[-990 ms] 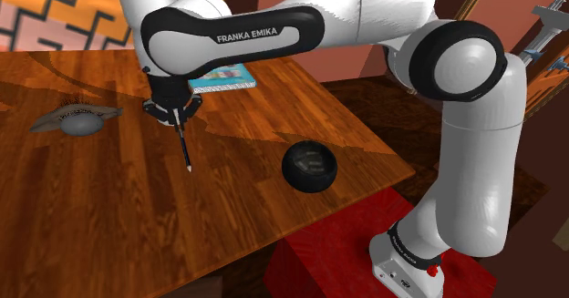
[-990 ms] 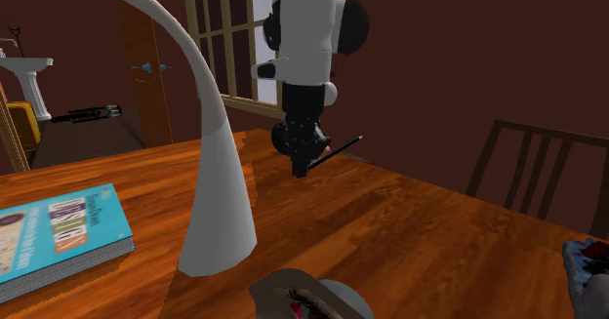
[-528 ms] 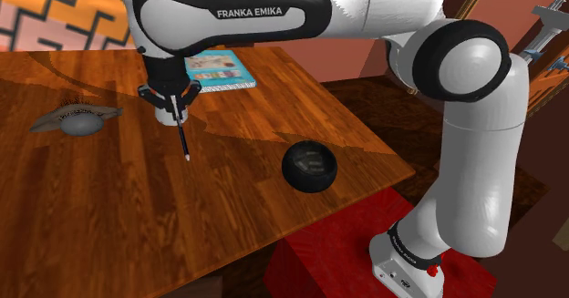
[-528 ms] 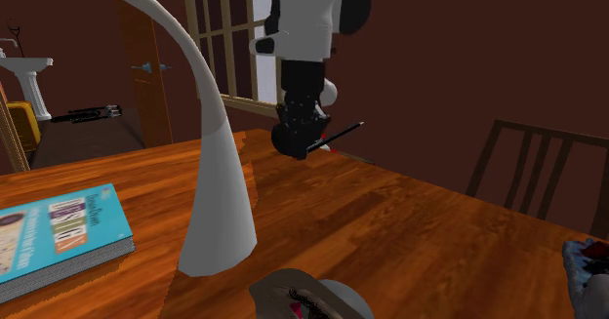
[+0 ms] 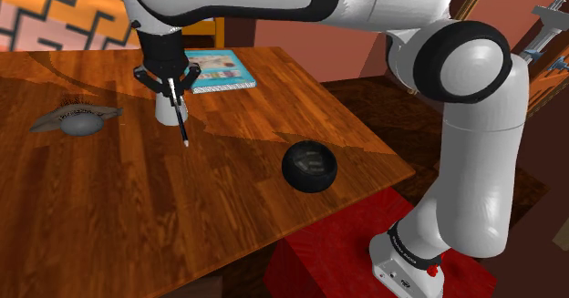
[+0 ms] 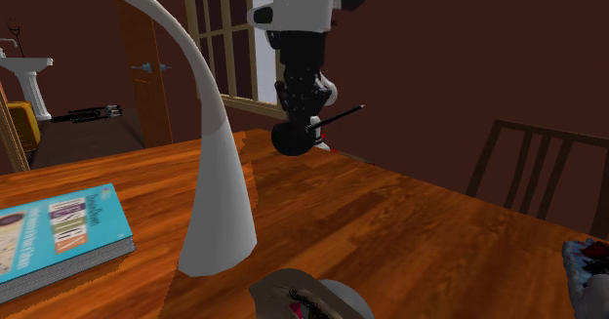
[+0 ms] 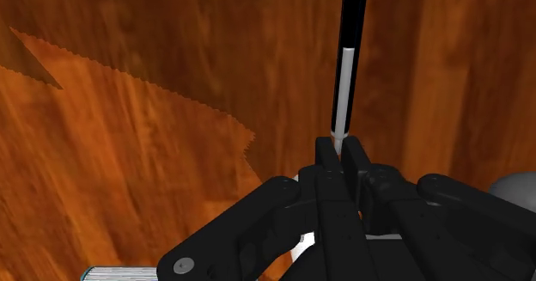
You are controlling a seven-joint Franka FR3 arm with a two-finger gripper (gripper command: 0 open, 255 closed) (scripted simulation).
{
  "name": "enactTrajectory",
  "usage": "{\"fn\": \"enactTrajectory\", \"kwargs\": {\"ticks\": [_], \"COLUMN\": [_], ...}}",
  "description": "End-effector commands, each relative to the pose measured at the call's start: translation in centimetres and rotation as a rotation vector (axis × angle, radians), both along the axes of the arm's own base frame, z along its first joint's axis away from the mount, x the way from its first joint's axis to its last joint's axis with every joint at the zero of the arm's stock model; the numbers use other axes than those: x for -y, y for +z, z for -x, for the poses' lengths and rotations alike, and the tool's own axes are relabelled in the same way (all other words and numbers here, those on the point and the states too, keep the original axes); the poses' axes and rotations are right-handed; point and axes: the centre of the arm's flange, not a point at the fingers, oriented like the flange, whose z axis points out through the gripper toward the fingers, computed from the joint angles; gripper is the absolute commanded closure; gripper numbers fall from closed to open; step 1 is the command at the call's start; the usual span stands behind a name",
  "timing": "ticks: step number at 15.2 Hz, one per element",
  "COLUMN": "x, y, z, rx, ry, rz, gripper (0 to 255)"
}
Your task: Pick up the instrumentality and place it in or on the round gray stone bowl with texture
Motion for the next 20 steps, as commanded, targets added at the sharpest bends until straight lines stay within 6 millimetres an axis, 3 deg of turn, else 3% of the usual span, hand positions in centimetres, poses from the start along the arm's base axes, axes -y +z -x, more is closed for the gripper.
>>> {"fn": "enactTrajectory", "kwargs": {"ticks": [1, 20], "x": [0.0, 20.3], "y": [0.9, 1.8], "z": [0.1, 14.7], "rx": [0.0, 0.0], "ry": [0.0, 0.0], "rz": [0.0, 0.0], "gripper": [255, 255]}}
